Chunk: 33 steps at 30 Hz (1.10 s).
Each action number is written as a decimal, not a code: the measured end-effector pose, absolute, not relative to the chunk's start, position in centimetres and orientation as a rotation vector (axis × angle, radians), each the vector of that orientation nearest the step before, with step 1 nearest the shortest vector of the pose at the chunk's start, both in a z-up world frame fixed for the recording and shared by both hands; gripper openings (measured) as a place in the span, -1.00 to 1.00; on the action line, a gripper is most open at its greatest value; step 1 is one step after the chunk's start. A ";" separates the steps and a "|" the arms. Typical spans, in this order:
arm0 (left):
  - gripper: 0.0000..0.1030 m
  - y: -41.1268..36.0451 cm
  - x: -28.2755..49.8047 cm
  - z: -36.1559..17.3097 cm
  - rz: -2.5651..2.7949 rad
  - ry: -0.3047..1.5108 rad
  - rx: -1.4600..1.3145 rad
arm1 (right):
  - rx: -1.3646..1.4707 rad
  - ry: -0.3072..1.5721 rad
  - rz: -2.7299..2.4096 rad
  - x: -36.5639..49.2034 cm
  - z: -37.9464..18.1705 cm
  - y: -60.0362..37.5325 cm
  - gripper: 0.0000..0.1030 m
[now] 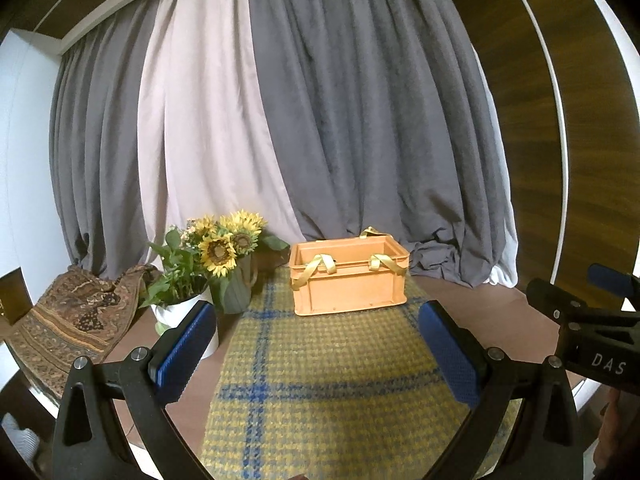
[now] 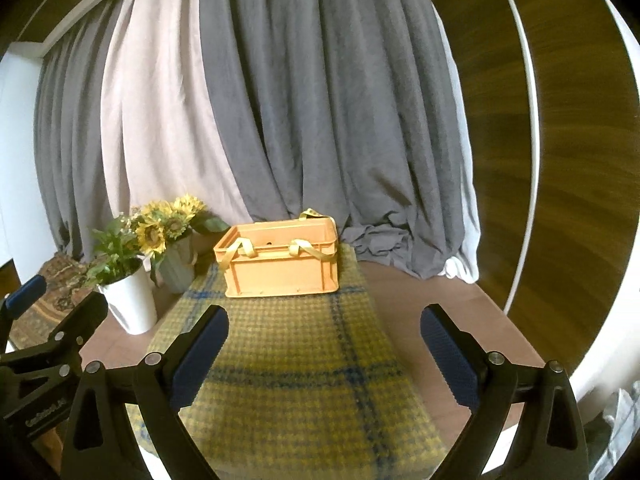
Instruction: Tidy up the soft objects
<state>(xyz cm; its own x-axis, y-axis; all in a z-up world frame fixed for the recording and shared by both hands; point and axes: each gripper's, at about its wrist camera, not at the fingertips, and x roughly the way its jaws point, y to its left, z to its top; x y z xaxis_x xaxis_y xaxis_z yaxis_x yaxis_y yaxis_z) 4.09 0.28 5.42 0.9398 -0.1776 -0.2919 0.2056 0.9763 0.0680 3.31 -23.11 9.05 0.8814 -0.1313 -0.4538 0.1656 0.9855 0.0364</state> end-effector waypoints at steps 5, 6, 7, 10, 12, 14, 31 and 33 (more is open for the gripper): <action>1.00 0.6 2.8 5.8 -0.209 0.292 0.097 | 0.072 0.457 -0.154 1.6 9.4 -22.8 0.90; 1.00 0.7 2.5 5.9 -0.209 0.290 0.098 | 0.073 0.455 -0.153 1.2 9.5 -22.7 0.90; 1.00 0.7 2.3 5.9 -0.209 0.289 0.098 | 0.074 0.453 -0.155 1.0 9.6 -22.7 0.90; 1.00 0.8 1.8 6.1 -0.209 0.285 0.101 | 0.080 0.453 -0.153 0.5 9.7 -22.6 0.90; 1.00 0.7 1.6 6.2 -0.207 0.284 0.101 | 0.080 0.450 -0.152 0.1 9.8 -22.6 0.90; 1.00 0.7 1.4 6.3 -0.206 0.283 0.103 | 0.078 0.448 -0.150 -0.2 9.8 -22.6 0.90; 1.00 0.9 0.4 6.7 -0.193 0.273 0.094 | 0.077 0.443 -0.140 -0.7 9.9 -22.3 0.90; 1.00 1.0 0.4 6.7 -0.194 0.273 0.093 | 0.078 0.443 -0.139 -0.8 9.9 -22.3 0.90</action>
